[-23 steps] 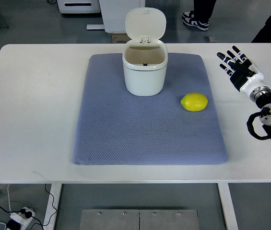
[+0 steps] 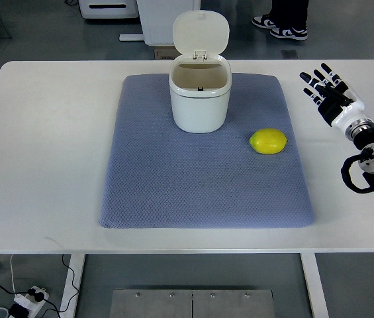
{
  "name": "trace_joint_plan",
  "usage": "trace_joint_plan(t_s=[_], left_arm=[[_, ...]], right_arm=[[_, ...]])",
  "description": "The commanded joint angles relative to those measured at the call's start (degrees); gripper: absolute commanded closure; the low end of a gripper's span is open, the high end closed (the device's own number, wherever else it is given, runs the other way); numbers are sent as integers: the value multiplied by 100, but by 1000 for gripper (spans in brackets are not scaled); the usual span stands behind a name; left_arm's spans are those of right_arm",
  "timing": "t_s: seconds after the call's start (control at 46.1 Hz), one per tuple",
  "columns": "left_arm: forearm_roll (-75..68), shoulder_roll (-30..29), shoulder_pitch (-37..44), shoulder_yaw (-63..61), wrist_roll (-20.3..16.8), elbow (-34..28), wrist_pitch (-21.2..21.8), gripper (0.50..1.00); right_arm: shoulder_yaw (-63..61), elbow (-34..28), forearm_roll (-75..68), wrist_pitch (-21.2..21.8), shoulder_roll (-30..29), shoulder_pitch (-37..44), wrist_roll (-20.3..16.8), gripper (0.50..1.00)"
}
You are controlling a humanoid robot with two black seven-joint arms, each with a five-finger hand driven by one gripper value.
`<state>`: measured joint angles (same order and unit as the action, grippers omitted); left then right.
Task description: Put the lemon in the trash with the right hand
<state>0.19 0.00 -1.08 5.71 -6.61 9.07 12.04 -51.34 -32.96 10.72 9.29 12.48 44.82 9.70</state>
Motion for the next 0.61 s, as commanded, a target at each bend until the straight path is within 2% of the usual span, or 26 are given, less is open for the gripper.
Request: trace_joint_plan(t_s=[0.0,0.586], left_arm=[[-1,0,3,0,-6,-2,0,500],[-1,0,3,0,2,-2,0,500]], right_arm=[[2,0,0,2,0,0,-3,500],[2,0,0,2,-9,9,6,500]])
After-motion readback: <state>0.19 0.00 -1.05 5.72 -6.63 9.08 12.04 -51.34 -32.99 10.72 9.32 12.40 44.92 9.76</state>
